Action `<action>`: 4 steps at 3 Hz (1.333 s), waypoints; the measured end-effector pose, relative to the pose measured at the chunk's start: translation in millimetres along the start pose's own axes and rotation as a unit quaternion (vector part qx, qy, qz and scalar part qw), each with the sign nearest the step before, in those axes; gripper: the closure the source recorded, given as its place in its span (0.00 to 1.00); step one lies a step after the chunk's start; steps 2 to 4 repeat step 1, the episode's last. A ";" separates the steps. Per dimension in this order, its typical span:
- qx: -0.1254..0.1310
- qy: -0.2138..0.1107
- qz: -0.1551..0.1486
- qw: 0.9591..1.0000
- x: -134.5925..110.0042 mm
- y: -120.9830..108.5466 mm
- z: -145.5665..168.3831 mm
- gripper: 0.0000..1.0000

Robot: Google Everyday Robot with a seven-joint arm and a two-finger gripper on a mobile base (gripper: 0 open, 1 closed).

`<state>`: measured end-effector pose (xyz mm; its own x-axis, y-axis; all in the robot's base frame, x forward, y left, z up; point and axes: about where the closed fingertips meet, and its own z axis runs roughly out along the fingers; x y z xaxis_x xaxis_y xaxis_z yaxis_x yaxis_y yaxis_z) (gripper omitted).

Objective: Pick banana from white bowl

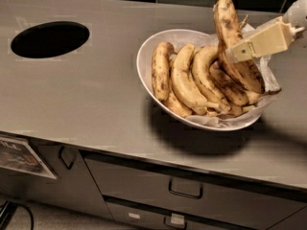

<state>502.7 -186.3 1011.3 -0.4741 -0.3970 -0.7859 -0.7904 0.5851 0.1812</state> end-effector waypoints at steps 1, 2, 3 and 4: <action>-0.010 -0.005 -0.004 1.000 -5.6 5.4 -3.2 1.00; -0.010 -0.005 -0.004 1.000 -5.6 5.4 -3.2 1.00; -0.010 -0.005 -0.004 1.000 -5.6 5.4 -3.2 1.00; -0.010 -0.005 -0.004 1.000 -5.6 5.4 -3.2 1.00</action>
Offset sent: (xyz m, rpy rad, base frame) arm 0.0000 0.0000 0.0000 0.0000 0.0000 0.0000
